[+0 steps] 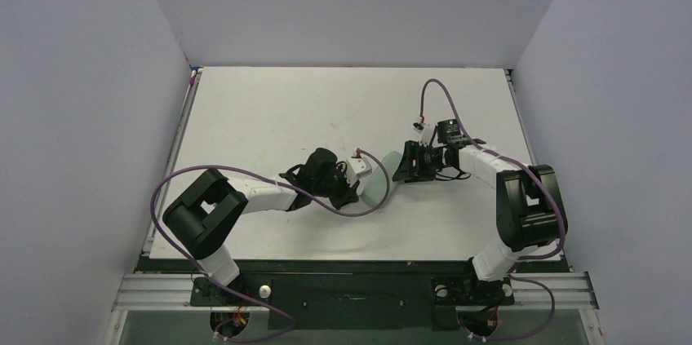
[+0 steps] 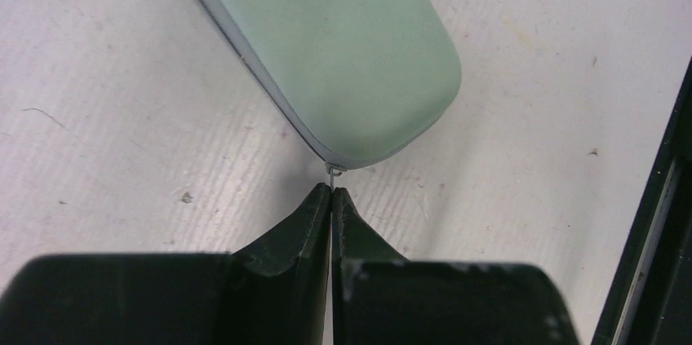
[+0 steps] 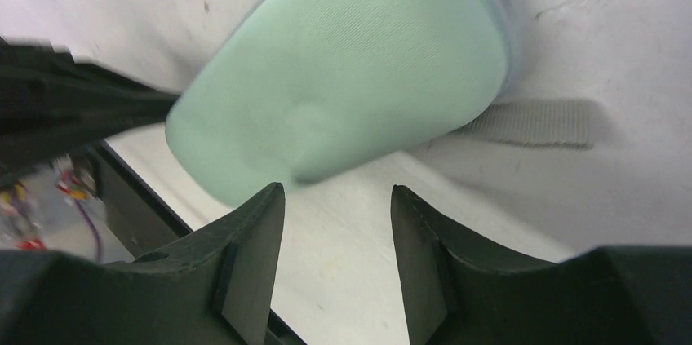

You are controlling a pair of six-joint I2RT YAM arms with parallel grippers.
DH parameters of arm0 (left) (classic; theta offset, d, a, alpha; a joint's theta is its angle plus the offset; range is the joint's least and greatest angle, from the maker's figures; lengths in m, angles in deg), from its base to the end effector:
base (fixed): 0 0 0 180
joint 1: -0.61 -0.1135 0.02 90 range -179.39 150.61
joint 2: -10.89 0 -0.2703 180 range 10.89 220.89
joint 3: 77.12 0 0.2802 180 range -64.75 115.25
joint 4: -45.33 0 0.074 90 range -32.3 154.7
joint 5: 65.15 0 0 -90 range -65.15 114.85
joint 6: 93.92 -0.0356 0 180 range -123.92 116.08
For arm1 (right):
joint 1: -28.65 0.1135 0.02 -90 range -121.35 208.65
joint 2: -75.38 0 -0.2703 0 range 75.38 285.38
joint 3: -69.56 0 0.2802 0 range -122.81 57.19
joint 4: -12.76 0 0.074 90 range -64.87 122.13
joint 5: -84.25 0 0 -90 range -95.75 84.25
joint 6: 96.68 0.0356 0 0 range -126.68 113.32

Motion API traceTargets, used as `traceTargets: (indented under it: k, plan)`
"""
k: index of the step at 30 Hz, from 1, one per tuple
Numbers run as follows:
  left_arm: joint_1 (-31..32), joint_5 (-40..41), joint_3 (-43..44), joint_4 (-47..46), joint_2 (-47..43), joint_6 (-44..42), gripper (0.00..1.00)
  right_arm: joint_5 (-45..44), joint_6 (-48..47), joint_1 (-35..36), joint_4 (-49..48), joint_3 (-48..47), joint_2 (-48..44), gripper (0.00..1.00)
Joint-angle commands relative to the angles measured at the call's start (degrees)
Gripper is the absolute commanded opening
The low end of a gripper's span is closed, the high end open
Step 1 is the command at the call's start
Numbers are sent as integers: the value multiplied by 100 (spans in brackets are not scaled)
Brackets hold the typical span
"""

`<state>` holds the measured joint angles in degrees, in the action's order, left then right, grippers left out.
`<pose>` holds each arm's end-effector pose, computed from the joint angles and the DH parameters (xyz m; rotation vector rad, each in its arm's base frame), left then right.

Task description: Open the umbrella

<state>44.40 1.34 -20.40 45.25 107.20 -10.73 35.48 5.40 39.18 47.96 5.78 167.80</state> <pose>0.2413 -0.2510 0.1357 1.1909 1.9895 -0.8005 0.3121 0.0819 0.1588 -0.1945 2.6361 1.0913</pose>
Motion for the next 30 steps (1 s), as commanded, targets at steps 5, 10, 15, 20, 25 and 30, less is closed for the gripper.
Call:
traceTargets:
  k: [5, 10, 15, 20, 25, 30]
  plan:
    - [-176, -406, 458, 59, 270, -575, 0, -68, -2068, 6, 1102, -662, -811, 54]
    - [-238, -427, 575, 59, 377, -769, 0, 278, -1587, 432, 909, -1224, -288, 51]
    - [-300, -411, 634, -20, 448, -713, 0, 799, -287, 753, 77, -1158, 238, 38]
    - [-338, -250, 635, -84, 438, -622, 0, 867, 102, 1149, -232, -1182, 898, 19]
    - [-331, -198, 530, -54, 264, -510, 0, 679, 456, 1136, -488, -1105, 1390, 7]
    - [-199, -187, 268, 40, 19, -437, 0, 373, 555, 1009, -751, -903, 1504, 2]
